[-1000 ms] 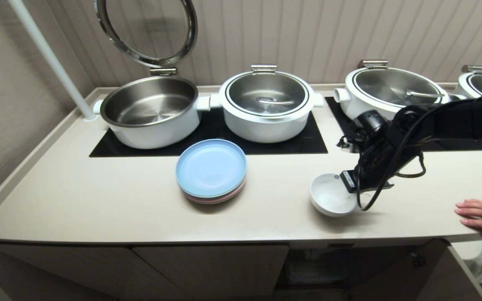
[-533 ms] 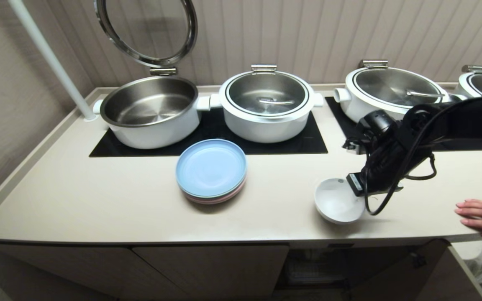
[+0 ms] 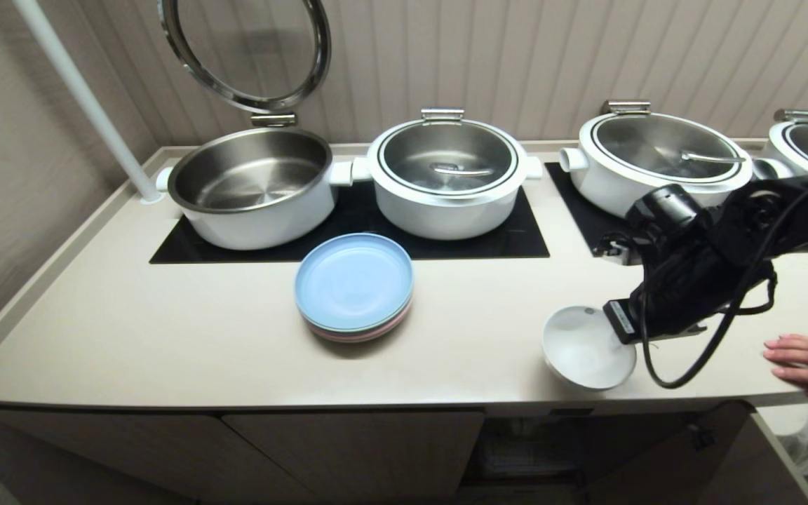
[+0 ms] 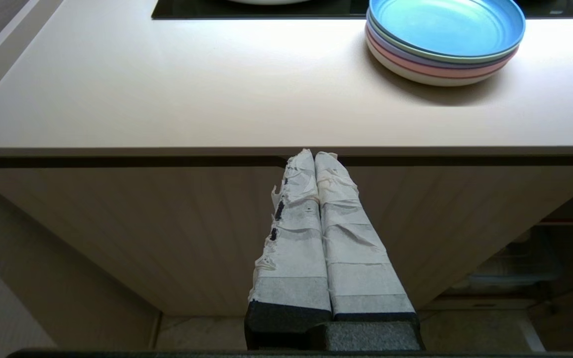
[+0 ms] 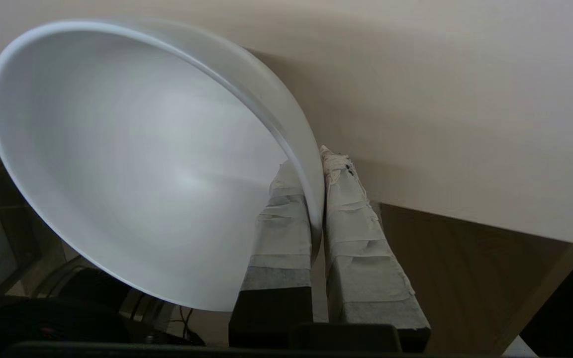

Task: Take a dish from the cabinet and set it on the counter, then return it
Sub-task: Put it back into the cabinet

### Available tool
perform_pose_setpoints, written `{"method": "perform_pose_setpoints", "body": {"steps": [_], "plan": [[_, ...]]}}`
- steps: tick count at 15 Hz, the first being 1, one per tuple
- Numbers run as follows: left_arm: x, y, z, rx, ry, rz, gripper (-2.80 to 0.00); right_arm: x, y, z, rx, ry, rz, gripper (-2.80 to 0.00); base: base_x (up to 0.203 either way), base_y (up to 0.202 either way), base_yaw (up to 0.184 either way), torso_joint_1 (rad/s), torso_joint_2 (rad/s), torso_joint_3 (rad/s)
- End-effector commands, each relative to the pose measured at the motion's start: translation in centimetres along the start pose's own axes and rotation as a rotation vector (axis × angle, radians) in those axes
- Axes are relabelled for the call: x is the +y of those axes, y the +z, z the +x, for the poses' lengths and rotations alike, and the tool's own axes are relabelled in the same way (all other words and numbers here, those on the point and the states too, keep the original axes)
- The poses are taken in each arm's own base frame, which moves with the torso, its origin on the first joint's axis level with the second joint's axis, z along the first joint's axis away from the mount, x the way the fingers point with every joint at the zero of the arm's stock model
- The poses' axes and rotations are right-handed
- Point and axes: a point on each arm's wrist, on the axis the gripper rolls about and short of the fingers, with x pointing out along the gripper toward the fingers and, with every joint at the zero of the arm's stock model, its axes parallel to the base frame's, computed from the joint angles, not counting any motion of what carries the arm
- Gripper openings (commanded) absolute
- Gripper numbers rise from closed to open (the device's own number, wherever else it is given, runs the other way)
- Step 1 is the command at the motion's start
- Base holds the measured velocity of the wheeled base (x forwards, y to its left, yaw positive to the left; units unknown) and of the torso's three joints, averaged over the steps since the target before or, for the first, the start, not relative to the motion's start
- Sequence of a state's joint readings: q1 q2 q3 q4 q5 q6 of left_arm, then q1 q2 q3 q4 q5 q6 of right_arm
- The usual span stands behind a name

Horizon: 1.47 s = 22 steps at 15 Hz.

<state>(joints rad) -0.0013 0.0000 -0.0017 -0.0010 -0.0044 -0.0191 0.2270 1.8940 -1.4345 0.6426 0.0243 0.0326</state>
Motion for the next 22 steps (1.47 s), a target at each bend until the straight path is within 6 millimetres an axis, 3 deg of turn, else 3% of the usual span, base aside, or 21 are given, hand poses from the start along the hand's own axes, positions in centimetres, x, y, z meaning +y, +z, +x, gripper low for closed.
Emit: {"method": "perform_pose_setpoints", "body": {"steps": [1,9,15,18,22], "plan": [[0.0,0.0,0.0,0.000,-0.001,-0.001,-2.80,0.0,-1.1,-2.5,-0.039,0.004,0.000,-2.80,0.000,0.000,0.000,0.000,0.00,0.000],[0.0,0.0,0.0,0.000,-0.002,-0.001,-2.80,0.0,-6.6,-7.2,-0.073,0.115,0.004,-2.80,0.000,0.000,0.000,0.000,0.00,0.000],[0.0,0.0,0.0,0.000,0.000,-0.001,-2.80,0.1,-13.3,-10.0,-0.084,0.158,-0.012,-2.80,0.000,0.000,0.000,0.000,0.00,0.000],[0.0,0.0,0.0,0.000,0.000,-0.001,-2.80,0.2,-16.8,-10.0,-0.053,0.167,-0.030,-2.80,0.000,0.000,0.000,0.000,0.00,0.000],[0.0,0.0,0.0,0.000,0.000,-0.001,-2.80,1.0,-19.2,-9.4,-0.005,0.200,-0.086,-2.80,0.000,0.000,0.000,0.000,0.00,0.000]]}}
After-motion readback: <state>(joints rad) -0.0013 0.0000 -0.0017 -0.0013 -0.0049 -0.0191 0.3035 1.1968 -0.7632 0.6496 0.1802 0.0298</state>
